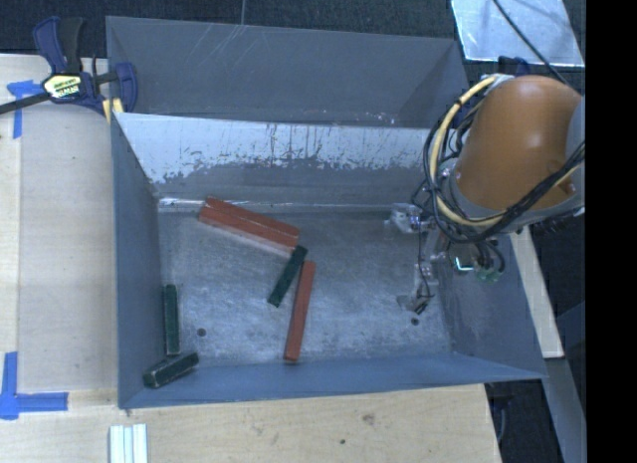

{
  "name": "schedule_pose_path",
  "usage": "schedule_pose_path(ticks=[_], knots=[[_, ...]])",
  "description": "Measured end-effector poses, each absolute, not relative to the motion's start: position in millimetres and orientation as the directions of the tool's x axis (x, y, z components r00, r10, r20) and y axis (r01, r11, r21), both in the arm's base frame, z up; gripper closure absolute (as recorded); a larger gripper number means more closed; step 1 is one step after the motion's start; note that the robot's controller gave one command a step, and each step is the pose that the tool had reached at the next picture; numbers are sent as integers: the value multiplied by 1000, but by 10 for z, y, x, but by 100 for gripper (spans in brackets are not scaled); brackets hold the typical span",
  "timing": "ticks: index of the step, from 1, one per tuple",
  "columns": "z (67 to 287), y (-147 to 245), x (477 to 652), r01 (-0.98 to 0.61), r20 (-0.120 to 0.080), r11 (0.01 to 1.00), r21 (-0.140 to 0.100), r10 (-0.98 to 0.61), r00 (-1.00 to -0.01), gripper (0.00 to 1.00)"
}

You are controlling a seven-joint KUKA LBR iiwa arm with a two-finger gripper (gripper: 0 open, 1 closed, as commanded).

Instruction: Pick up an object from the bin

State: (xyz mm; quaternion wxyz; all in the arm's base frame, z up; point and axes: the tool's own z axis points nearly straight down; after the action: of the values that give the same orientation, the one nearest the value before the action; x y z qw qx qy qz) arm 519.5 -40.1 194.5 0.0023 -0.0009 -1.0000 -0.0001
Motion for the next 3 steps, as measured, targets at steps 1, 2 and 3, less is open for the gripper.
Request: schedule_pose_path(ticks=[1, 2, 3], knots=[[693, 94, 4886, -296, -8, 955, -1, -296, -955, 0], [1010, 1517, 5168, -38, -6, 999, 4, -38, -999, 0], [1002, 1712, 5180, -549, -6, 836, -1, -549, -835, 0]])
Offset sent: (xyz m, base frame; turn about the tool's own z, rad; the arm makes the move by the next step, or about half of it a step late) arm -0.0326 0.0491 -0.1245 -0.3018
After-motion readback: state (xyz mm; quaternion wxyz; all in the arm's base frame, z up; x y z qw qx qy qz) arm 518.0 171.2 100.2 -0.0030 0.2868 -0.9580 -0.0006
